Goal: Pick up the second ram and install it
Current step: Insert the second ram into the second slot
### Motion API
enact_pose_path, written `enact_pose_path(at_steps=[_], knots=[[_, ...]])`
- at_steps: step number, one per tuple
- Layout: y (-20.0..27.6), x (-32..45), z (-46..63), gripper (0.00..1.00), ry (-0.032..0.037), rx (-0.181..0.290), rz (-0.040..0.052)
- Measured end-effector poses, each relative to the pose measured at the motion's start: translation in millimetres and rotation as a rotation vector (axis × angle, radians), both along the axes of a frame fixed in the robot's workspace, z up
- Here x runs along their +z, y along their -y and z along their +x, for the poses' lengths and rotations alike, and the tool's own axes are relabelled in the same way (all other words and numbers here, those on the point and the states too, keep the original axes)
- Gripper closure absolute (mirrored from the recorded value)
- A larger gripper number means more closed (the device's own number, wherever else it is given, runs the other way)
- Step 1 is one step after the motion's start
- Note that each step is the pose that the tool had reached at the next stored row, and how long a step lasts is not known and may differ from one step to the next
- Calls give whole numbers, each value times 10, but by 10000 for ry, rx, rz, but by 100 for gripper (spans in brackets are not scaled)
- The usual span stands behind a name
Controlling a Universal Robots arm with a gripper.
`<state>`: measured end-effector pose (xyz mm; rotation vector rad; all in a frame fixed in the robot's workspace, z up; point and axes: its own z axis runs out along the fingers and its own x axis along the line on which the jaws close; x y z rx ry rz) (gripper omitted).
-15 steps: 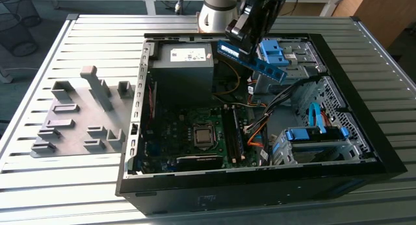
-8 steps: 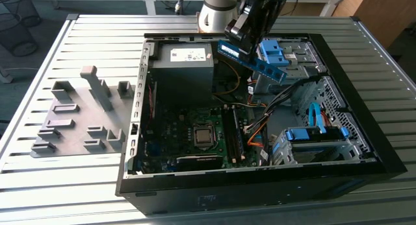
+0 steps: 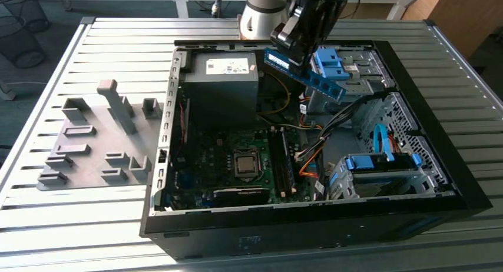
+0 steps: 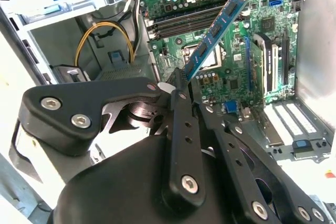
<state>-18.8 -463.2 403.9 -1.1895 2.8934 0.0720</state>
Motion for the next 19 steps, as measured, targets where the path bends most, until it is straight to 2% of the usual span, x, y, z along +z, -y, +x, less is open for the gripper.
enact_pose_path(at_steps=[11, 19], knots=[[0, -6, 0, 86, 0, -610, 1], [0, -30, 0, 86, 0, -1853, 1]])
